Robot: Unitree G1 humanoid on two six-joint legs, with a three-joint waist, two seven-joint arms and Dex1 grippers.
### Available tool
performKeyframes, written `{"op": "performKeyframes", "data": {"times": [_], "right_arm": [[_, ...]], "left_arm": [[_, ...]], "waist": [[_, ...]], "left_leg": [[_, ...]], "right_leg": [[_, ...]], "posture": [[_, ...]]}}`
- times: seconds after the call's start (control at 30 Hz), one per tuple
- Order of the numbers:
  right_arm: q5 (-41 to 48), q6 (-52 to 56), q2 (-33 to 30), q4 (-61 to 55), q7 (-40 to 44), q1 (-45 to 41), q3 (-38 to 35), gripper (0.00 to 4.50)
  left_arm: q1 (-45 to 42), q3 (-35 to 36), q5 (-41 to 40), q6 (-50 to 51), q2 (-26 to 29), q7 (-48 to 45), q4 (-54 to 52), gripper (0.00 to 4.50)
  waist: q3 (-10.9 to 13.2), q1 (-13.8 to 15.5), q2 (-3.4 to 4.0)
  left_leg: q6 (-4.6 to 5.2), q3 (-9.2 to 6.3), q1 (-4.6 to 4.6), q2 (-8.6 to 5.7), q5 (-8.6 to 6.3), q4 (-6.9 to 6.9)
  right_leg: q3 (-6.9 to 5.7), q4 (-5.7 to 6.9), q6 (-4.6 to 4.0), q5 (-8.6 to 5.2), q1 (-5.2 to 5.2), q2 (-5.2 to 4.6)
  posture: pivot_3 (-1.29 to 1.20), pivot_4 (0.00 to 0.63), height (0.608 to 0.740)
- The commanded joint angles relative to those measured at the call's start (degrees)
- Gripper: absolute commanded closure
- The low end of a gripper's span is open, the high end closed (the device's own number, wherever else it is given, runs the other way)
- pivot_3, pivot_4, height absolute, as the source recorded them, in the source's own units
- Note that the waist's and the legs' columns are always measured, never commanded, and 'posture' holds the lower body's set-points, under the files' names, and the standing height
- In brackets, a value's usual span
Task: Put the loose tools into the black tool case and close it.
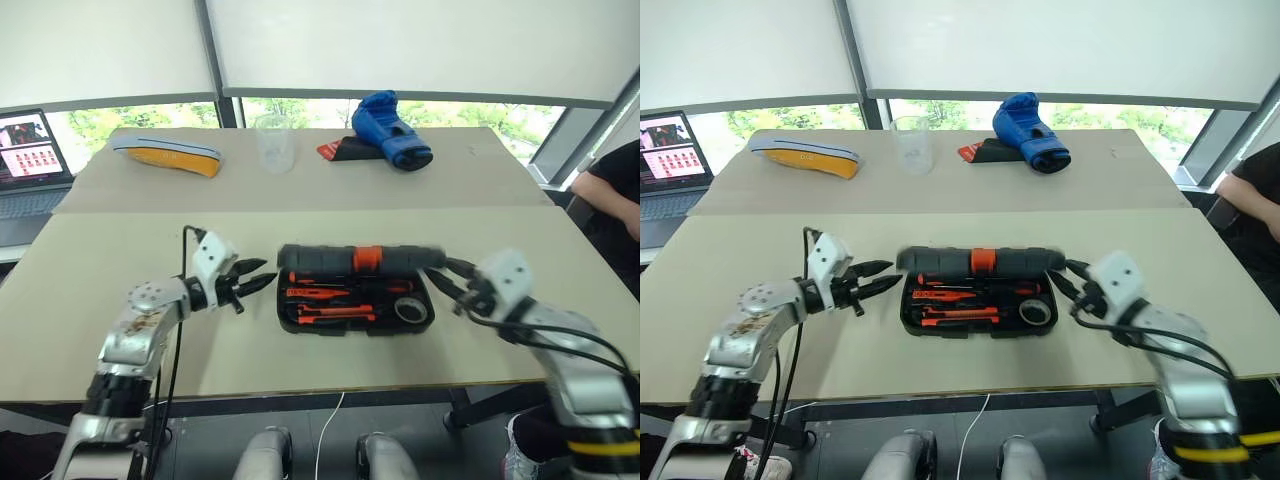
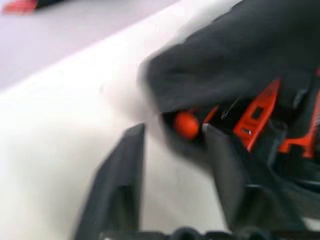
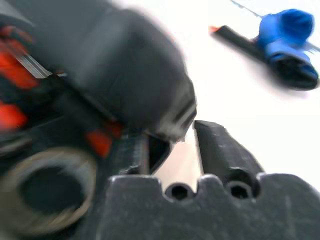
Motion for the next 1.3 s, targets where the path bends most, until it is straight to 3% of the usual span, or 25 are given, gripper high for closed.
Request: {"op": "performKeyframes", "data": {"times": [0.03,0.1,0.2,0.33,0.37,0.47,0.57,0.7,0.77,0.9,1.1,1.23,1.3], "right_arm": [[11.5,7.8,-8.5,-10.6,11.1,6.5,-11.7,1.12],[16.4,10.9,-12.4,-14.2,18.6,12.8,-15.6,1.08],[17.0,12.0,-14.8,-16.8,21.6,18.3,-15.0,1.08],[11.4,8.1,-14.2,-17.2,20.8,20.1,-7.6,2.18],[10.2,8.0,-13.9,-16.9,19.6,19.2,-5.3,2.57],[6.7,7.1,-13.5,-15.7,17.6,16.6,0.2,3.56],[3.2,5.8,-13.0,-13.7,16.8,13.9,5.5,4.48],[-1.9,3.7,-10.8,-8.2,14.6,8.0,12.2,4.50],[-4.3,3.1,-9.2,-5.1,12.0,4.7,13.6,4.50],[-7.6,1.9,-6.0,1.9,7.0,-1.4,13.2,4.50],[-6.5,1.0,-5.6,6.9,5.9,-4.6,8.6,4.50],[-2.5,2.9,-7.3,2.1,8.9,0.1,3.3,4.50],[1.1,5.1,-7.2,-2.1,10.2,4.4,-1.2,4.50]], "left_arm": [[-0.6,4.5,-6.8,8.7,7.4,-5.5,-3.8,0.90],[-3.5,4.0,-7.9,10.7,10.8,-9.1,0.2,0.13],[-10.1,-1.0,-2.7,5.1,11.5,-11.4,9.7,0.13],[-22.0,-9.9,7.9,-9.3,5.7,-11.4,27.5,0.10],[-25.1,-11.4,9.7,-13.0,3.2,-11.3,32.1,0.58],[-31.5,-14.3,13.6,-21.0,-2.2,-11.6,42.3,1.41],[-36.5,-17.6,18.4,-29.8,-6.8,-11.0,51.9,2.38],[-41.7,-20.8,23.2,-39.7,-13.1,-11.0,61.6,4.07],[-42.6,-21.8,24.9,-42.6,-14.2,-12.7,63.4,4.44],[-40.9,-24.0,25.9,-48.5,-13.4,-24.1,63.1,4.44],[-37.2,-24.3,24.2,-47.0,-10.9,-35.0,57.7,4.44],[-39.4,-20.0,21.5,-43.1,-10.7,-33.0,55.9,4.44],[-42.3,-16.7,17.5,-34.7,-11.5,-33.5,54.3,4.44]], "waist": [[0.0,0.1,0.03],[0.0,0.2,-0.02],[-0.1,0.8,-0.07],[-0.2,1.1,0.11],[-0.2,1.3,0.12],[-0.2,1.7,0.07],[-0.2,1.8,-0.18],[-0.2,1.9,-0.37],[-0.2,1.8,-0.39],[-0.2,1.3,-0.39],[-0.2,1.2,-0.39],[-0.1,1.9,-0.40],[-0.1,2.3,-0.40]], "left_leg": [[-0.02,-0.01,0.04,0.00,-0.01,0.00],[-0.06,-0.01,0.09,-0.01,-0.04,-0.02],[-0.11,-0.06,0.28,0.10,-0.07,-0.05],[-0.11,-0.06,-0.13,0.37,-0.09,-0.13],[-0.11,-0.06,-0.32,0.41,-0.09,-0.13],[-0.07,0.17,-0.94,0.54,-0.07,-0.12],[0.09,0.42,-0.91,0.52,0.03,0.14],[0.10,0.95,-0.88,0.49,0.03,0.21],[0.13,0.97,-0.88,0.44,0.00,0.20],[0.52,1.02,-0.89,0.60,0.09,0.14],[0.56,1.09,-0.83,0.58,0.07,0.28],[0.55,1.09,-0.84,0.62,0.07,0.54],[0.49,1.08,-0.86,0.67,0.03,0.67]], "right_leg": [[0.00,-0.02,0.00,0.00,0.03,-0.02],[-0.01,-0.04,0.00,-0.01,0.09,-0.04],[-0.15,-0.23,-0.03,-0.03,0.06,-0.03],[-0.57,-1.28,0.00,-0.02,0.18,-0.03],[-0.65,-1.46,0.02,-0.01,0.16,-0.03],[-0.79,-1.97,0.12,0.08,-0.03,-0.10],[-0.75,-1.89,0.24,0.27,0.01,-0.22],[-0.69,-1.80,0.30,0.89,-0.03,-0.18],[-0.67,-1.72,0.30,1.04,-0.06,-0.15],[-0.55,-1.66,0.36,1.06,-0.18,0.22],[-0.45,-1.24,0.12,0.70,-0.26,0.18],[-0.46,-0.91,0.11,0.61,-0.29,0.15],[-0.51,-0.87,0.12,0.61,-0.21,0.15]], "posture": [[0.00,0.150,0.740],[0.00,0.150,0.740],[0.00,0.150,0.740],[0.00,0.150,0.740],[0.00,0.150,0.740],[0.00,0.150,0.740],[0.00,0.150,0.740],[0.00,0.150,0.740],[0.00,0.150,0.740],[0.00,0.150,0.740],[0.00,0.150,0.740],[0.00,0.150,0.740],[0.00,0.150,0.740]]}}
